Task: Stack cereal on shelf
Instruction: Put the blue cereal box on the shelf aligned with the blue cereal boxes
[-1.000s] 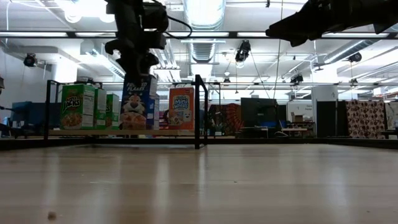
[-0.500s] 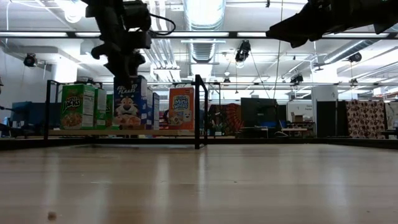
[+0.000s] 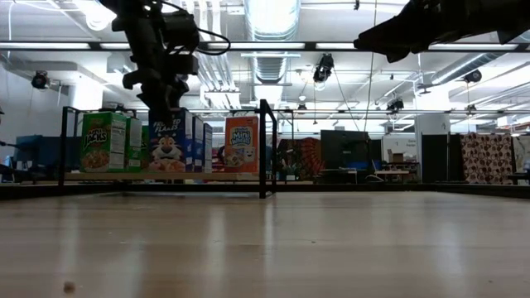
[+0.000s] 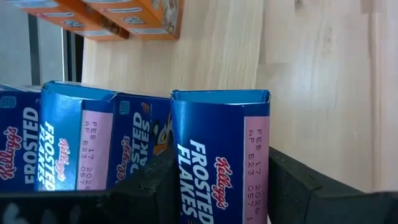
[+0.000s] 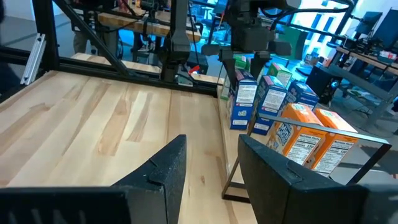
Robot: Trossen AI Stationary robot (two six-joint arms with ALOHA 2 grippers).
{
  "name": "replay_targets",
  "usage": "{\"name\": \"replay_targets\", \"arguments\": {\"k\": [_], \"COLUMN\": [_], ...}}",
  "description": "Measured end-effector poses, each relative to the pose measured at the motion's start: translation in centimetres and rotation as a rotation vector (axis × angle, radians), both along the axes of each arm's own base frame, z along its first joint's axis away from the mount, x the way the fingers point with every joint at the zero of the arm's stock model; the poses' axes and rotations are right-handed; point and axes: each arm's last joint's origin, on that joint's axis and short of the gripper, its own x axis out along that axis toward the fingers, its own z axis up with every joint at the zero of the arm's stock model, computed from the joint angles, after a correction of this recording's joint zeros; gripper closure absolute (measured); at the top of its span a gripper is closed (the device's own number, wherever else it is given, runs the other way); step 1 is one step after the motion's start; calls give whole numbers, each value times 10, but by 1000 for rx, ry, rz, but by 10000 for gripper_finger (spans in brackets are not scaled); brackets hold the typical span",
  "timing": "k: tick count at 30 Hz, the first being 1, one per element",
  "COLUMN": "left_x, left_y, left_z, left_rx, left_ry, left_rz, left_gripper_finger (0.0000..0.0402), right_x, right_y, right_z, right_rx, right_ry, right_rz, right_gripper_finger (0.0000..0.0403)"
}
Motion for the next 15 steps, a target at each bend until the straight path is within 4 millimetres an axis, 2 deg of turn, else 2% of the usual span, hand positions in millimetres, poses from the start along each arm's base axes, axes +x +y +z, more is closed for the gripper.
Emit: {"name": "replay_targets", "arguments": {"k": [7, 15], "left_x": [0, 0], "left_y": [0, 0], "left_z": [0, -1], "left_rx": [-2, -4], "left_ry": [2, 7], "left_rz": [2, 2], "left_gripper_finger": [230, 194], "right_x": [0, 0], "right_y": [0, 0], "right_z": [0, 0], "right_rx": [0, 0], "right_ry": [0, 0], "right_rz": [0, 0], "right_gripper_finger": [268, 268]}}
